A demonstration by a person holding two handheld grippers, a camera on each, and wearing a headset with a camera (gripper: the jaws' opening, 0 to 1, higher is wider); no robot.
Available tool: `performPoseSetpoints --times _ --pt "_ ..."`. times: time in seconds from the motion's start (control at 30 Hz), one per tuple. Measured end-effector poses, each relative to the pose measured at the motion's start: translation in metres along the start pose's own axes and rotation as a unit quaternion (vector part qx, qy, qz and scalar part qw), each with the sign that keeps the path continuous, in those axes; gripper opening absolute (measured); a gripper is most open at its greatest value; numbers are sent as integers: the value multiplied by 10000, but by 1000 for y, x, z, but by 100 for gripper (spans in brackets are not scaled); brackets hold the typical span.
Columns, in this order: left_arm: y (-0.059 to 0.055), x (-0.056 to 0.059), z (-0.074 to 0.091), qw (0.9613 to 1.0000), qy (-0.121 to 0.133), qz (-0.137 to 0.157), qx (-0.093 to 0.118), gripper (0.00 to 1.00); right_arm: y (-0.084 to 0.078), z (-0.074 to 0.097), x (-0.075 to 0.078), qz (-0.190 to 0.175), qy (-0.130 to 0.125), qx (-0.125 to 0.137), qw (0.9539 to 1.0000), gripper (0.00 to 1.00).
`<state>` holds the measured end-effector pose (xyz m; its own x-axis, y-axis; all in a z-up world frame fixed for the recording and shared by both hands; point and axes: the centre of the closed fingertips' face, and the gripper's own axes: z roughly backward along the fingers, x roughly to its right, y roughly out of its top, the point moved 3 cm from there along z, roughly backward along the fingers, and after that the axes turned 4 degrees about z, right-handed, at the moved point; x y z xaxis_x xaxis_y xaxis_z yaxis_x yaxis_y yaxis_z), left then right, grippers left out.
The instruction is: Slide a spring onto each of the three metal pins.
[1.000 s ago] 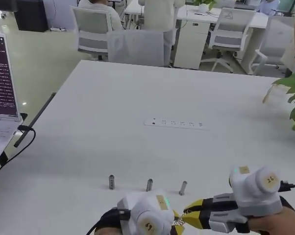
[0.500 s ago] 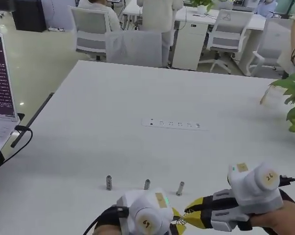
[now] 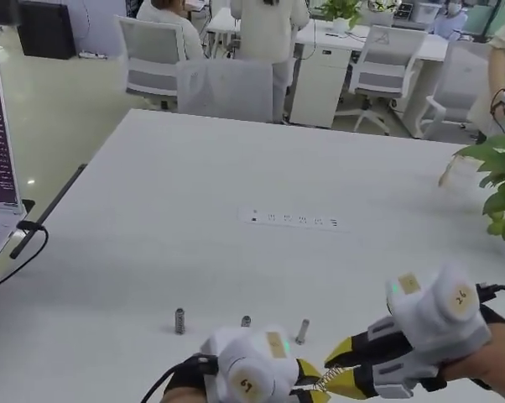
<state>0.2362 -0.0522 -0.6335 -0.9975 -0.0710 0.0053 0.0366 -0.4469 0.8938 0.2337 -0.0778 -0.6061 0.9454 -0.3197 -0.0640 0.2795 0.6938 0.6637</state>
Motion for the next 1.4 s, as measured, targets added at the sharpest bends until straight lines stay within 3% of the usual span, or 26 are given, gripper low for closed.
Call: performPoseSetpoints --times 0.3,0.63,1.07,1.4 --pt "7 2 -1 9999 -65 -26 88 2 7 8 -1 567 318 -388 9971 14" --pt "11 3 0 9999 -118 -67 79 2 3 0 -5 992 468 -801 9907 13" --pt "14 3 -1 9998 -157 -21 141 2 2 4 -7 1299 438 -951 9860 9" --pt "7 6 -4 9997 -219 -88 23 3 -2 -2 -10 1418 415 -1053 9834 8"
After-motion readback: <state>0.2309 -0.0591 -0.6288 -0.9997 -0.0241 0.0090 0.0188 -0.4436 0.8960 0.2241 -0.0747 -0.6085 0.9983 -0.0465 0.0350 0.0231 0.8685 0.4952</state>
